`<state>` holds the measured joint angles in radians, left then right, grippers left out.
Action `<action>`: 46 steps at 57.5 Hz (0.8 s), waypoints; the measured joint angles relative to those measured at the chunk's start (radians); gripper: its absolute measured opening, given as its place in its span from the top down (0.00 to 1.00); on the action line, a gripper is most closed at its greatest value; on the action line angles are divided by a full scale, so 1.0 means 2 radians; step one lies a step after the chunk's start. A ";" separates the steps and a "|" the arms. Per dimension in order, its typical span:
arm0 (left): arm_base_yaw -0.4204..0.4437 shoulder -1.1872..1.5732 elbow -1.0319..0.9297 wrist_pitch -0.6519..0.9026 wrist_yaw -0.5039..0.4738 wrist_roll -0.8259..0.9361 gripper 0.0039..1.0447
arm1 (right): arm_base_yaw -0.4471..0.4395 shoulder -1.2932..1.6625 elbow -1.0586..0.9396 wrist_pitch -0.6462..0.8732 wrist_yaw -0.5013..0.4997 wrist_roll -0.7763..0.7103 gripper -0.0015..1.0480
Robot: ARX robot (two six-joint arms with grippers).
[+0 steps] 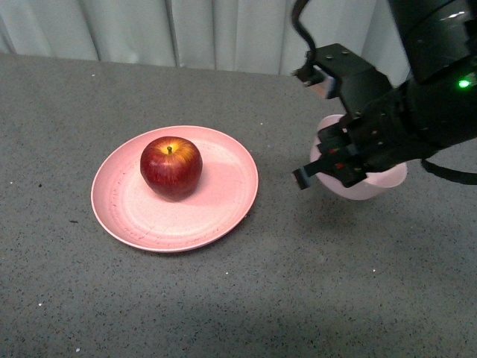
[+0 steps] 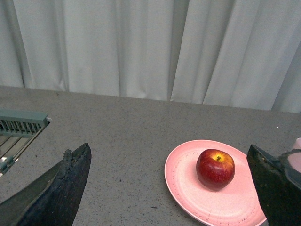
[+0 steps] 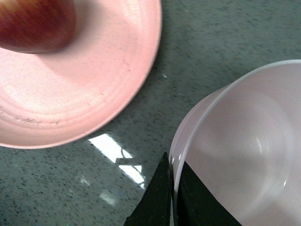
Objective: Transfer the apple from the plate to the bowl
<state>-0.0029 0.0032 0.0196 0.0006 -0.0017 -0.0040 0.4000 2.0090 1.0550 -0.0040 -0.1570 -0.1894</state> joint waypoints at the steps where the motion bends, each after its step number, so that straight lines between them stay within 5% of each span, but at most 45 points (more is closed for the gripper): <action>1: 0.000 0.000 0.000 0.000 0.000 0.000 0.06 | 0.002 0.002 0.002 0.000 0.000 0.001 0.99; 37: 0.000 0.000 0.000 0.000 0.000 0.000 0.06 | 0.025 0.076 0.049 -0.001 -0.002 0.018 0.99; 46: 0.000 0.000 0.000 0.000 0.000 0.000 0.06 | 0.022 0.078 0.049 0.008 -0.005 0.024 0.78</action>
<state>-0.0029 0.0032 0.0196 0.0006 -0.0017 -0.0040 0.4446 2.1658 1.1538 0.0113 -0.1677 -0.1421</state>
